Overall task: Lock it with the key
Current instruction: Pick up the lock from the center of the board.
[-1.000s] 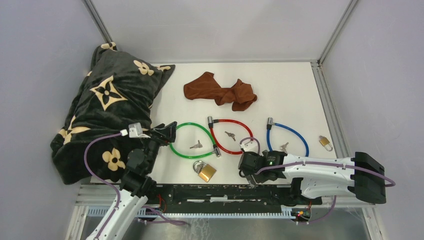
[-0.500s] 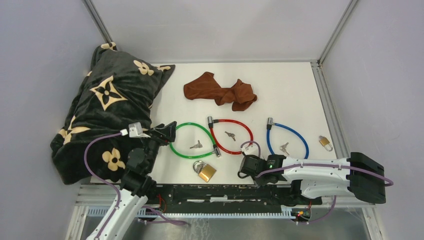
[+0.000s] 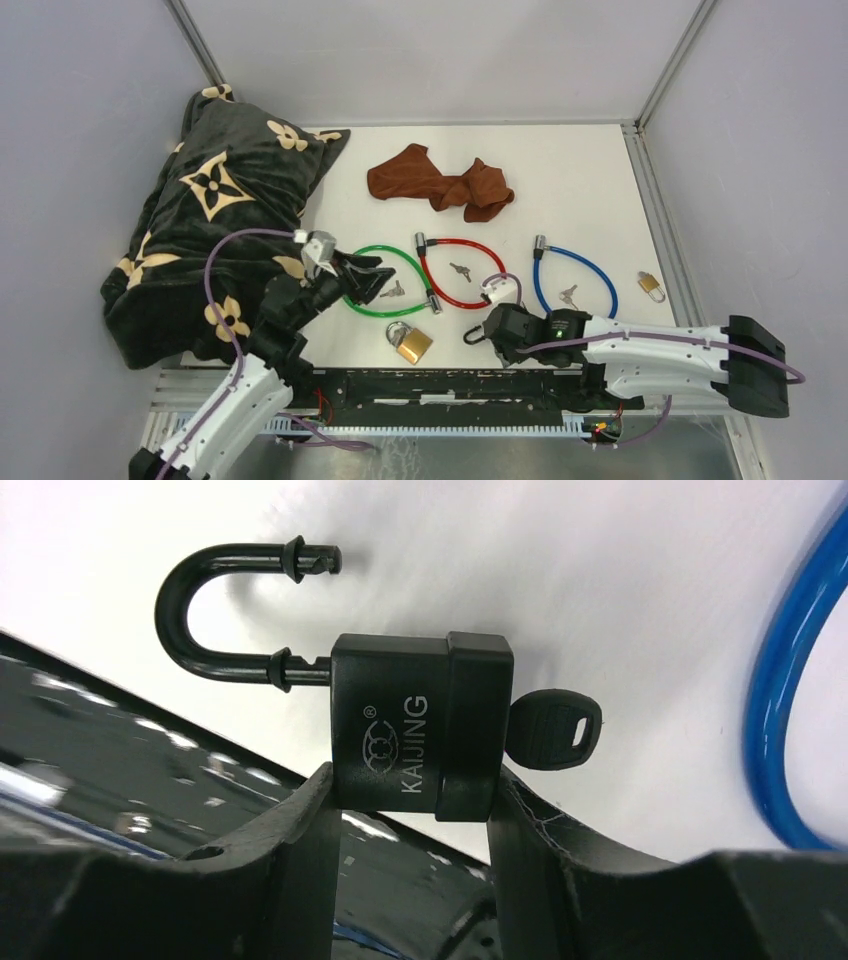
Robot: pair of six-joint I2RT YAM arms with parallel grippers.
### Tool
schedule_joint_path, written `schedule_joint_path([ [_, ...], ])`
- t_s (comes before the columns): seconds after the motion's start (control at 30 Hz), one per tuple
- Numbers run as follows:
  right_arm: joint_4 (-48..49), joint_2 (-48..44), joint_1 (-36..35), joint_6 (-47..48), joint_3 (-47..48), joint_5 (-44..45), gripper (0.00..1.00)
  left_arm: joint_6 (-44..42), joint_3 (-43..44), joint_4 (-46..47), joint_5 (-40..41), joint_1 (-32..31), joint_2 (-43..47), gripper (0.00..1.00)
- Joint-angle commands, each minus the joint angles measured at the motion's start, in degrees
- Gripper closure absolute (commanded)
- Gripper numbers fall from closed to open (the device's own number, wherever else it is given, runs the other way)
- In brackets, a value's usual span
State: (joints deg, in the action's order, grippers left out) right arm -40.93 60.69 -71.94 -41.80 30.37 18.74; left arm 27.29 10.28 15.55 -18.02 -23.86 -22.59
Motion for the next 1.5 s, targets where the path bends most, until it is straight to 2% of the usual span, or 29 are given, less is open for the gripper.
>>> schedule_joint_path([
  [0.0,13.89,-7.7,0.22,1.93,0.39,4.5,1.0,-23.94,10.02,-2.74,-19.07,-9.29,-9.29,0.44],
  [0.1,19.27,-11.22,0.22,2.67,-0.6,3.94,1.0,-42.59,14.95,-12.79,-19.11,-20.4,-15.39,0.43],
  [0.2,24.27,-13.67,0.21,2.8,-1.51,4.44,1.0,-53.56,19.18,-19.58,-16.26,-28.65,-20.9,0.38],
  [0.33,27.55,-14.89,0.21,3.63,-1.63,6.53,1.0,-62.03,21.5,-21.27,-11.55,-32.93,-26.46,0.36],
  [0.53,29.57,-13.85,0.22,5.6,-0.59,5.35,1.0,-70.59,20.55,-19.48,-8.68,-34.2,-30.45,0.32],
  [0.73,30.21,-13.36,0.22,6.1,-0.22,4.12,1.0,-74.8,18.68,-11.33,-4.19,-35.46,-31.55,0.3],
  [0.87,31.36,-13.48,0.22,6.12,-0.22,3.89,1.0,-73.86,18.23,-10.31,-3.3,-35.48,-32.57,0.33],
  [1.03,32.09,-12.73,0.22,6.85,0.8,3.27,1.0,-70.52,16.95,-7.74,-3.31,-35.68,-33.12,0.42],
  [1.2,32.51,-11.95,0.21,7.31,1.31,2.54,1.0,-71.06,15.16,-3.84,1.0,-35.91,-33.7,0.42],
  [1.4,33.21,-11.96,0.22,7.53,1.6,1.88,1.0,-71.39,14.93,-4.18,1.44,-35.99,-33.47,0.41],
  [1.47,33.36,-11.76,0.22,7.58,1.71,1.59,1.0,-71.43,14.69,-3.98,1.34,-35.93,-33.29,0.45],
])
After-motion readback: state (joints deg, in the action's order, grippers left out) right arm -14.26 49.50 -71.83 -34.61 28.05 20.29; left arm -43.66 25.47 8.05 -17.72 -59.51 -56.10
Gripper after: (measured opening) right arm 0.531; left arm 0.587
